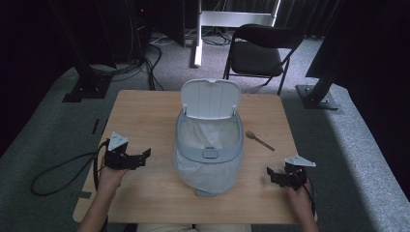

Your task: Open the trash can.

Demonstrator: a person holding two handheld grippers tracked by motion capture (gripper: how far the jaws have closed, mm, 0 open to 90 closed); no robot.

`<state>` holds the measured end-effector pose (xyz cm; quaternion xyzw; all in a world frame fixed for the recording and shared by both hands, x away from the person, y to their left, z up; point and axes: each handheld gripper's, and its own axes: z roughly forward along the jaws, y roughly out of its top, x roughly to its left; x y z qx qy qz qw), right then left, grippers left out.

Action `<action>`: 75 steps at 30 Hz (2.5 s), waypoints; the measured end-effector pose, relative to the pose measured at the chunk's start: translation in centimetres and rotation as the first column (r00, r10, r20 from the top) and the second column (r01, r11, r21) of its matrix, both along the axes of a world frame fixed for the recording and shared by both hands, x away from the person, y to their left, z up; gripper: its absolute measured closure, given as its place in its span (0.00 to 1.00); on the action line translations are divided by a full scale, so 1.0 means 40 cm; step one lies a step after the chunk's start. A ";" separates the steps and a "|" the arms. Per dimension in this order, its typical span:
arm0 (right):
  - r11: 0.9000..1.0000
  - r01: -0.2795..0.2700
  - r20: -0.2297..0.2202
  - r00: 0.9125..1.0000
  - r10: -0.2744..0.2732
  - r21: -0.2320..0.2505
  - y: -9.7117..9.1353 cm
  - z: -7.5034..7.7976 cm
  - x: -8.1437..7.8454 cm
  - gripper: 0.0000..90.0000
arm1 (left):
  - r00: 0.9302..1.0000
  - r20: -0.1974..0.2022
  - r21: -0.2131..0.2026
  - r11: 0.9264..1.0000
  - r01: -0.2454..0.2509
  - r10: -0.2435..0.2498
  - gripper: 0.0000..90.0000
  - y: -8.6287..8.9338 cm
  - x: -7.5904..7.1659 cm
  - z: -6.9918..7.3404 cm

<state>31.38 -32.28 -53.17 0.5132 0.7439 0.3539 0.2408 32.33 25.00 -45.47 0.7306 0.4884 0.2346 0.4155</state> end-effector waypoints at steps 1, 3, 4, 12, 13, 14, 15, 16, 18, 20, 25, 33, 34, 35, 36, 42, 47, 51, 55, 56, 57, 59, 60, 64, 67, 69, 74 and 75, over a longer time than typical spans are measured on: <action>1.000 -0.001 -0.004 1.000 0.001 0.010 0.001 0.003 0.005 0.14 | 1.000 -0.005 0.003 1.000 -0.007 0.007 0.02 0.004 0.001 -0.008; 1.000 -0.004 -0.006 1.000 0.004 0.015 0.003 0.007 0.015 0.14 | 1.000 -0.017 0.013 1.000 -0.021 0.021 0.02 0.013 0.002 -0.023; 1.000 -0.004 -0.001 1.000 0.004 0.014 0.006 0.008 0.019 0.14 | 0.999 -0.021 0.015 1.000 -0.026 0.027 0.02 0.017 0.002 -0.030; 0.999 -0.012 0.006 1.000 0.012 0.052 0.012 0.012 0.059 0.14 | 0.996 -0.055 0.045 0.996 -0.075 0.077 0.02 0.049 0.002 -0.083; 0.998 -0.008 0.008 1.000 0.008 0.054 0.013 0.014 0.063 0.14 | 0.994 -0.063 0.053 0.995 -0.082 0.086 0.02 0.052 0.001 -0.090; 0.998 -0.006 0.012 1.000 0.005 0.054 0.014 0.015 0.071 0.13 | 0.994 -0.064 0.059 0.995 -0.087 0.091 0.02 0.054 0.001 -0.095; 0.999 0.000 0.014 1.000 -0.001 0.050 0.015 0.016 0.075 0.13 | 0.993 -0.068 0.060 0.994 -0.093 0.097 0.02 0.058 0.001 -0.102; 0.999 0.015 0.016 1.000 -0.016 0.033 0.020 0.017 0.081 0.13 | 0.992 -0.074 0.063 0.993 -0.098 0.102 0.02 0.063 0.000 -0.107; 1.000 0.015 0.016 1.000 -0.016 0.014 0.026 0.019 0.089 0.13 | 0.990 -0.078 0.055 0.992 -0.111 0.115 0.02 0.071 0.000 -0.116; 1.000 0.008 0.029 1.000 -0.009 0.028 0.028 0.019 0.094 0.13 | 0.988 -0.087 0.058 0.991 -0.124 0.128 0.02 0.080 0.000 -0.126; 0.999 0.019 0.034 0.999 -0.021 0.038 0.030 0.017 0.117 0.13 | 0.982 -0.104 0.086 0.985 -0.146 0.155 0.02 0.094 -0.002 -0.152; 0.999 0.004 0.023 1.000 -0.006 0.052 0.024 0.017 0.164 0.12 | 0.975 -0.117 0.109 0.978 -0.178 0.191 0.02 0.109 -0.005 -0.174; 0.999 0.002 0.017 1.000 -0.003 0.052 0.023 0.016 0.171 0.12 | 0.974 -0.122 0.116 0.977 -0.178 0.192 0.02 0.110 -0.005 -0.176; 0.999 0.005 0.009 1.000 -0.005 0.039 0.024 0.014 0.178 0.12 | 0.972 -0.128 0.124 0.976 -0.179 0.195 0.02 0.111 -0.004 -0.177; 0.999 0.006 0.001 1.000 -0.006 0.034 0.025 0.012 0.186 0.12 | 0.971 -0.131 0.130 0.974 -0.184 0.201 0.02 0.111 -0.004 -0.179; 1.000 -0.007 -0.037 0.999 0.008 0.022 0.034 0.001 0.223 0.12 | 0.965 -0.142 0.145 0.969 -0.202 0.223 0.02 0.120 -0.002 -0.189; 1.000 -0.024 -0.055 0.998 0.025 0.013 0.041 0.004 0.252 0.12 | 0.959 -0.156 0.173 0.962 -0.209 0.237 0.02 0.120 0.005 -0.203; 0.999 -0.037 -0.067 0.997 0.036 -0.010 0.044 0.008 0.268 0.13 | 0.956 -0.168 0.188 0.960 -0.210 0.242 0.02 0.121 0.010 -0.214; 0.999 -0.037 -0.069 0.997 0.037 -0.003 0.044 0.012 0.278 0.14 | 0.951 -0.174 0.209 0.954 -0.216 0.254 0.02 0.121 0.013 -0.221; 0.999 -0.036 -0.069 0.997 0.036 -0.002 0.044 0.013 0.284 0.14 | 0.950 -0.179 0.194 0.955 -0.222 0.257 0.02 0.124 0.016 -0.223; 0.999 -0.034 -0.071 0.997 0.033 -0.004 0.044 0.012 0.287 0.14 | 0.949 -0.179 0.192 0.955 -0.225 0.259 0.02 0.125 0.016 -0.224; 0.999 -0.034 -0.078 0.996 0.034 0.000 0.044 0.010 0.293 0.15 | 0.948 -0.178 0.181 0.956 -0.232 0.264 0.02 0.127 0.017 -0.226; 0.999 -0.035 -0.082 0.996 0.035 0.003 0.044 0.010 0.295 0.15 | 0.948 -0.183 0.171 0.958 -0.231 0.261 0.02 0.130 0.018 -0.227; 0.998 -0.067 -0.095 0.993 0.066 0.002 0.051 0.008 0.306 0.19 | 0.946 -0.184 0.165 0.957 -0.238 0.267 0.02 0.130 0.021 -0.228; 0.997 -0.077 -0.106 0.992 0.075 -0.015 0.062 0.003 0.316 0.21 | 0.946 -0.184 0.165 0.957 -0.237 0.266 0.02 0.130 0.021 -0.228; 0.997 -0.082 -0.112 0.991 0.079 -0.017 0.065 -0.002 0.322 0.24 | 0.946 -0.184 0.165 0.957 -0.237 0.267 0.02 0.130 0.021 -0.228; 0.997 -0.069 -0.127 0.990 0.066 -0.020 0.066 -0.018 0.328 0.26 | 0.946 -0.185 0.164 0.958 -0.237 0.266 0.02 0.130 0.020 -0.228; 0.998 -0.065 -0.131 0.989 0.062 -0.016 0.066 -0.020 0.328 0.26 | 0.946 -0.185 0.164 0.958 -0.237 0.266 0.02 0.130 0.020 -0.228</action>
